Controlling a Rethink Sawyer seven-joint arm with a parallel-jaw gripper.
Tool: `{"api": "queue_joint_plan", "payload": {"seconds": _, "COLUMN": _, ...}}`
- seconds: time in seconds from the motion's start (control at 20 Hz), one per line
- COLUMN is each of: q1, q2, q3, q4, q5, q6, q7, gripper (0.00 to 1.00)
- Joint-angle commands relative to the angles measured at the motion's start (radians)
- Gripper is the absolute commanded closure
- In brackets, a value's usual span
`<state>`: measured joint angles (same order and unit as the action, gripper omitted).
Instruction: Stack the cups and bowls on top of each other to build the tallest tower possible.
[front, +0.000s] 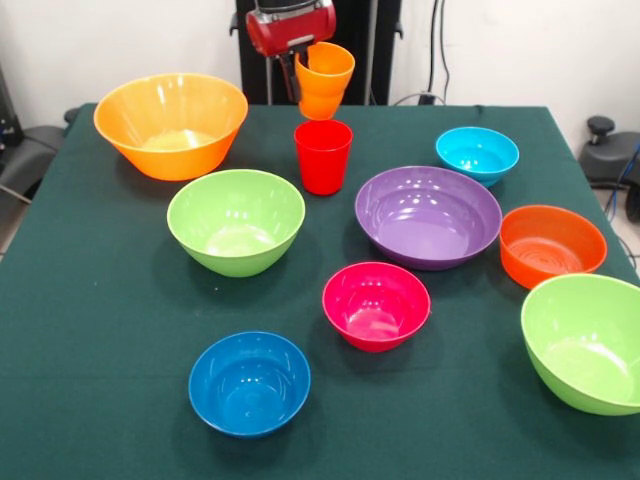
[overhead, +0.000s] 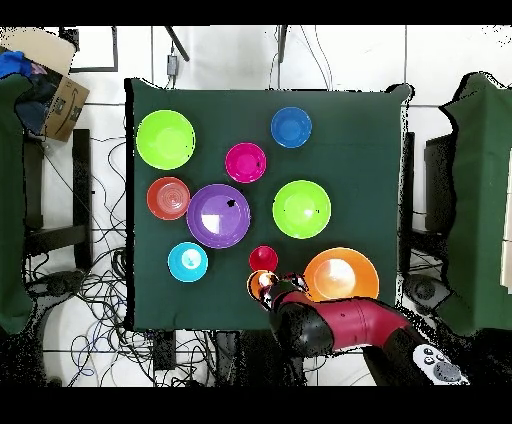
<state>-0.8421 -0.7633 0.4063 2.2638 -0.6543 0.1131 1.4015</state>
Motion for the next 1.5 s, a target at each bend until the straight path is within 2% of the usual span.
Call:
{"api": "queue_joint_plan", "payload": {"seconds": 0.05, "q1": 0.045, "q2": -0.004, "q3": 0.078, "q4": -0.009, "q5": 0.03, "q6": -0.06, "q7": 0.147, "gripper": 1.0}}
{"api": "queue_joint_plan", "payload": {"seconds": 0.45, "q1": 0.051, "q2": 0.002, "q3": 0.1, "q4": -0.024, "q5": 0.035, "q6": -0.076, "q7": 0.15, "gripper": 1.0}}
{"api": "queue_joint_plan", "payload": {"seconds": 0.9, "q1": 0.095, "q2": 0.012, "q3": 0.099, "q4": -0.07, "q5": 0.046, "q6": -0.072, "q7": 0.144, "gripper": 1.0}}
{"api": "queue_joint_plan", "payload": {"seconds": 1.5, "q1": 0.089, "q2": 0.055, "q3": 0.056, "q4": -0.157, "q5": -0.024, "q6": -0.074, "q7": 0.087, "gripper": 1.0}}
